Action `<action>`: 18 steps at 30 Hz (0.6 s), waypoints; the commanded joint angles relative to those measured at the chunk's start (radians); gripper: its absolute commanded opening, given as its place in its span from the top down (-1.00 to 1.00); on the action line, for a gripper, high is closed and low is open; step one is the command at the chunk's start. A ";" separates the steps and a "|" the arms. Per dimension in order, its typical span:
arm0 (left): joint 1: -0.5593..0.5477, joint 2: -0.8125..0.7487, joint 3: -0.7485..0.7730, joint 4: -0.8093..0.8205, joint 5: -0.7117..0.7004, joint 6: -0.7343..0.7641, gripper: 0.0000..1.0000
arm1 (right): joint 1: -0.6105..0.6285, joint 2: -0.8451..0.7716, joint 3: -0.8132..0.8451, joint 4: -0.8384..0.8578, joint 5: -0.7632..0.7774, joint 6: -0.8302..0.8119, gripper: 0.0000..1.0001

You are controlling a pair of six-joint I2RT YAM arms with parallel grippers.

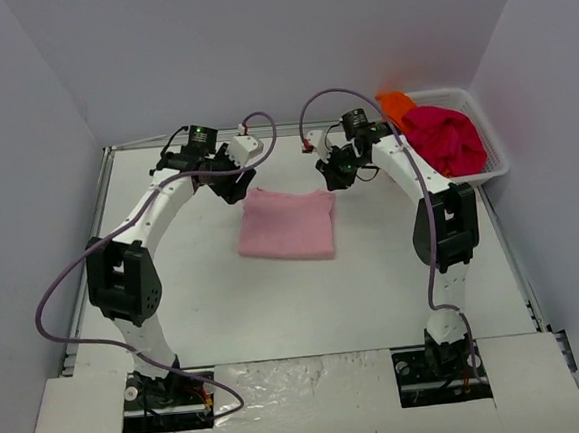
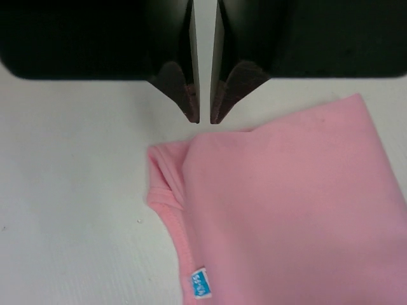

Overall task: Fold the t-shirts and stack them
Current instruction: Fold the long partially folded tshirt into a neat square

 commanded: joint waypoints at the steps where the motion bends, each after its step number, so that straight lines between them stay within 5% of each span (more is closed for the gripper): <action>1: 0.005 -0.070 -0.075 0.090 0.045 -0.133 -0.08 | 0.034 -0.084 -0.043 -0.028 -0.014 0.048 0.85; 2: 0.005 -0.071 -0.110 0.116 0.089 -0.161 -0.04 | 0.040 -0.084 -0.048 -0.028 -0.025 0.062 1.00; 6: 0.005 -0.057 -0.178 0.210 0.187 -0.292 0.17 | 0.066 -0.081 -0.086 -0.028 -0.037 0.093 1.00; 10: 0.005 -0.022 -0.193 0.277 0.186 -0.376 0.73 | 0.071 -0.072 -0.114 -0.023 -0.057 0.108 1.00; 18: 0.003 0.066 -0.165 0.352 0.106 -0.445 0.87 | 0.071 -0.034 -0.099 -0.018 -0.059 0.116 1.00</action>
